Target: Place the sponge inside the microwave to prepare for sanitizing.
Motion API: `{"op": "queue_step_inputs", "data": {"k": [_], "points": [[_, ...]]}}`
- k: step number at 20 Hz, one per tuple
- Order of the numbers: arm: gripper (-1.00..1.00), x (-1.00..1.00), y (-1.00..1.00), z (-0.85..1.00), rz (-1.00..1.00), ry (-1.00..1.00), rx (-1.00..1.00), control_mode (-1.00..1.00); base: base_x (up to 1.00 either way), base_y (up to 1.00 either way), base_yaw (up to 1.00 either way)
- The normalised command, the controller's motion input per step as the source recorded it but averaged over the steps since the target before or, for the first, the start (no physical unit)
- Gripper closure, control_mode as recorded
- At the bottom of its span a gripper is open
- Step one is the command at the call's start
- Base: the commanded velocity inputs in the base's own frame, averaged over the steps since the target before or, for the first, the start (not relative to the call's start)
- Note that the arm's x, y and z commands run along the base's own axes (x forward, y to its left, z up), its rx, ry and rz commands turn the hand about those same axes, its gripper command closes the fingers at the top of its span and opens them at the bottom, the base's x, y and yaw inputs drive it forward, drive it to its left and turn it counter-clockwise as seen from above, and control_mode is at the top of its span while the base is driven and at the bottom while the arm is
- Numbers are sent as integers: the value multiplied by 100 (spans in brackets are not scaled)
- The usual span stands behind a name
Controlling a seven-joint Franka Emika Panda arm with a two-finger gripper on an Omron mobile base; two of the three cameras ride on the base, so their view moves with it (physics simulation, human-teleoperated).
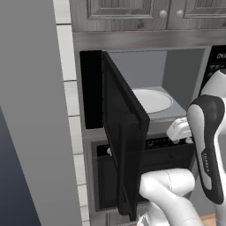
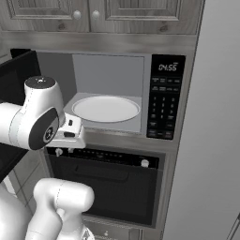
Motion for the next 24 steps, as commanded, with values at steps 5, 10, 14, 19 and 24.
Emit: {"op": "queue_step_inputs", "data": {"k": [5,10,14,19,24], "points": [[-100,0,0,0,0,0,0,100,0,0,0],[-100,0,0,0,0,0,0,100,-5,0,0],[-100,0,0,0,0,0,0,100,-46,-8,0],[-100,0,0,0,0,0,0,100,-53,-7,0],[-100,0,0,0,0,0,0,100,-49,-7,0]]}}
